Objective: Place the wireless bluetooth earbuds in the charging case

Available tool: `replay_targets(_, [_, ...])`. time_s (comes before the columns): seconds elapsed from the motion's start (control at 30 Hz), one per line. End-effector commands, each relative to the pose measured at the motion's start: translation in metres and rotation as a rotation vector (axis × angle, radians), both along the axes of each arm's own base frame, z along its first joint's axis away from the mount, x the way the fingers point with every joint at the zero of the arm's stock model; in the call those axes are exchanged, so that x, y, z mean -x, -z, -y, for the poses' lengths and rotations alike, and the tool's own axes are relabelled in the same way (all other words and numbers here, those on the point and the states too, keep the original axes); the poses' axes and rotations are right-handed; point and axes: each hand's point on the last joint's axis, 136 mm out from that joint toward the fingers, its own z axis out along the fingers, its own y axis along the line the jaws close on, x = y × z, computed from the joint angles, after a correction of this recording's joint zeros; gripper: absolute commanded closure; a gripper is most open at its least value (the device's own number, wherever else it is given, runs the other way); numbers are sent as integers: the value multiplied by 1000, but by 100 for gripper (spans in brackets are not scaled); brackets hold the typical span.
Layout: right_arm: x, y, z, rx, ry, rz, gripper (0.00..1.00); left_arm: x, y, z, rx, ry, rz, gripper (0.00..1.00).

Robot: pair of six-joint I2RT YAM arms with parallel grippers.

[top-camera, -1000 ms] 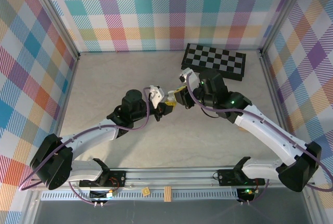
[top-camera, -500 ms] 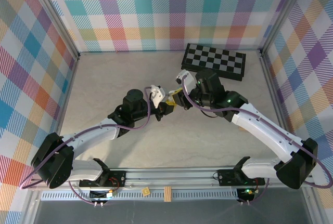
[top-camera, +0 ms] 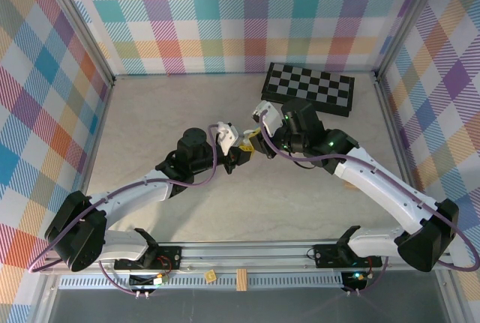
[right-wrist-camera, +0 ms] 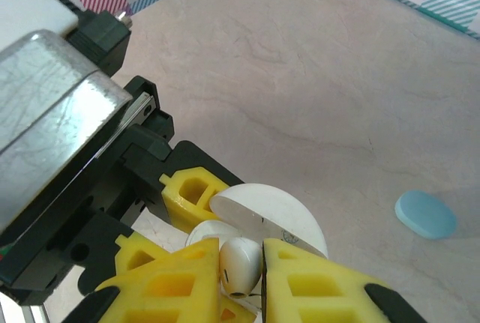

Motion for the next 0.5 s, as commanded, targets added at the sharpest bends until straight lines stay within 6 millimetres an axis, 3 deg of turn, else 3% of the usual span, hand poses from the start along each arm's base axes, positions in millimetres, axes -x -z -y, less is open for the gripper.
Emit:
replay_targets(0.0, [3,2,3,52,-30,20,80,2,-29,8,60,24,56,88])
replay_targets(0.47, [11,8,-12,26,-110,-32,81,3,-31,9,70,29,56,89])
